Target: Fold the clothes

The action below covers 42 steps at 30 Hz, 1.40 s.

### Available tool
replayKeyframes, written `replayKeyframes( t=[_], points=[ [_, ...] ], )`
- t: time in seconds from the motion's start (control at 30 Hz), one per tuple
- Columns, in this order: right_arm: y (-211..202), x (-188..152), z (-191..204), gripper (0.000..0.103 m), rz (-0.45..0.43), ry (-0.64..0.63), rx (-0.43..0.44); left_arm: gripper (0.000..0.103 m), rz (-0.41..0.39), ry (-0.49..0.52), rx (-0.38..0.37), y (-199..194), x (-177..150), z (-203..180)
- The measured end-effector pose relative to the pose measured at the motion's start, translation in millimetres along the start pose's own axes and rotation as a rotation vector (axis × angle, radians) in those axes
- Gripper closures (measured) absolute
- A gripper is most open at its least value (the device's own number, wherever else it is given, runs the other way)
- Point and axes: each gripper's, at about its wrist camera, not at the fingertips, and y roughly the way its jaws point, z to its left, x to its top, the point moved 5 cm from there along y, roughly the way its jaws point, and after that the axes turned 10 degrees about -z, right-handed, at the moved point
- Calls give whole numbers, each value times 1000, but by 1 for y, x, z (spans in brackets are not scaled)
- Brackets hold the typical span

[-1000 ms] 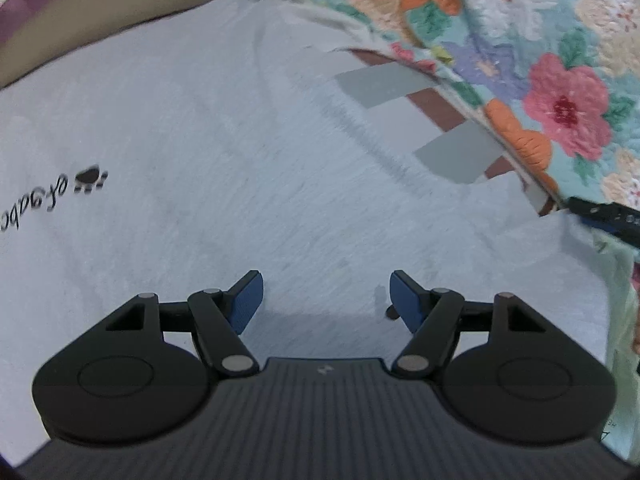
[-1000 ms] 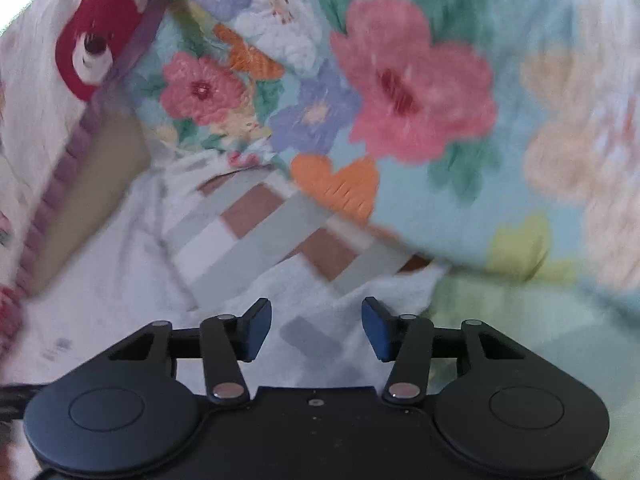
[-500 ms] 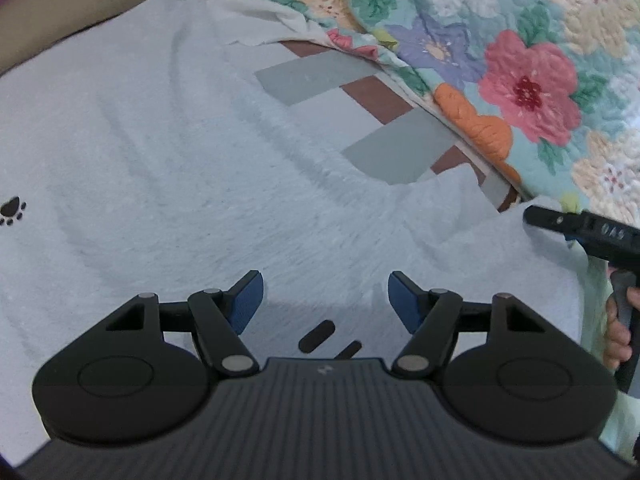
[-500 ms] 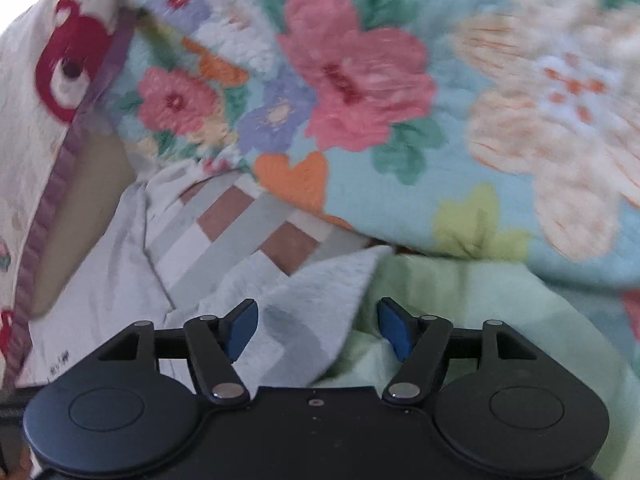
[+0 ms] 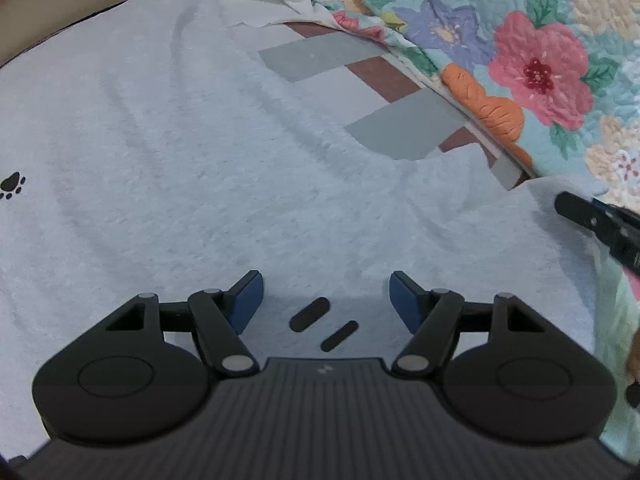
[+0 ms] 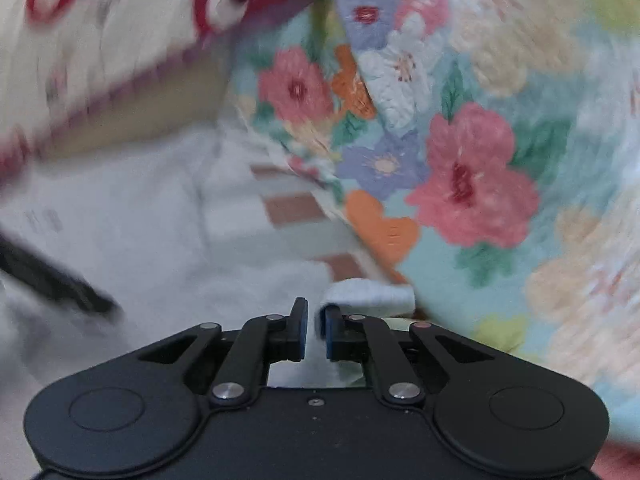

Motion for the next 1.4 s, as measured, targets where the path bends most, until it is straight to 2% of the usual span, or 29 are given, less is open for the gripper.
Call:
replayKeyframes(
  t=[0.03, 0.07, 0.1, 0.2, 0.23, 0.27, 0.3, 0.33, 0.4, 0.43, 0.47, 0.53, 0.6, 0.7, 0.8, 0.87, 0.97, 1.0, 1.07, 1.1, 1.2, 1.27, 1.3, 1.4],
  points=[
    [4, 0, -10, 74, 8, 101, 5, 34, -1, -2, -2, -1, -1, 0],
    [10, -1, -18, 53, 24, 173, -8, 34, -3, -2, -1, -2, -1, 0],
    [16, -2, -24, 42, 41, 227, -24, 34, -4, -2, 1, -2, -2, 0],
    [40, -8, -42, 41, 97, 329, -25, 34, -9, -10, 8, -3, -2, 2],
    [47, -10, -47, 44, 114, 361, -20, 34, -11, -16, 10, -4, -2, 4],
    [47, -8, -51, 77, 103, 387, -3, 34, -14, -22, 13, -4, -2, 5],
    [45, -5, -54, 99, 85, 413, 17, 34, -15, -29, 15, -5, -2, 6],
    [37, 3, -53, 99, 37, 421, 52, 34, -11, -36, 13, -7, -3, 6],
    [-12, 27, -43, 101, -184, 328, 108, 34, 10, -43, -3, -11, -9, 6],
    [-39, 35, -40, 102, -269, 253, 95, 34, 22, -45, -14, -14, -13, 6],
    [-57, 36, -38, 102, -288, 198, 56, 34, 38, -43, -19, -15, -16, 6],
    [-74, 19, -41, 102, -250, 88, -47, 34, 76, -35, -18, -16, -21, 7],
    [-64, -10, -49, 102, -121, 33, -114, 33, 94, -50, 16, -15, -25, 8],
    [-54, -31, -52, 102, -51, 69, -137, 33, 102, -33, 21, -18, -27, 8],
    [-47, -26, -45, 102, -25, 31, -174, 33, 93, -42, 27, -31, -24, 14],
    [-48, -21, -43, 102, -3, -19, -195, 33, 72, -27, 79, -50, -23, 27],
    [-47, -9, -45, 97, 7, -101, -305, 33, 78, -11, 271, -94, -28, 67],
    [-48, -6, -47, 81, -3, -128, -348, 33, 84, -16, 349, -113, -32, 85],
    [-59, 1, -47, 63, -49, -171, -428, 32, 75, -53, 468, -155, -41, 122],
    [-65, 7, -42, 61, -86, -178, -411, 30, 69, -84, 525, -179, -46, 143],
    [-59, 19, -14, 55, -80, -111, -204, 26, 79, -176, 720, -248, -72, 202],
    [-54, 26, 5, 53, -70, -62, -61, 21, 119, -176, 852, -276, -91, 229],
    [-45, 25, 20, 53, -40, -32, 15, 21, 139, -187, 872, -286, -101, 239],
    [-16, 19, 70, 53, 66, 62, 245, 21, 169, -332, 775, -298, -129, 265]
  ],
)
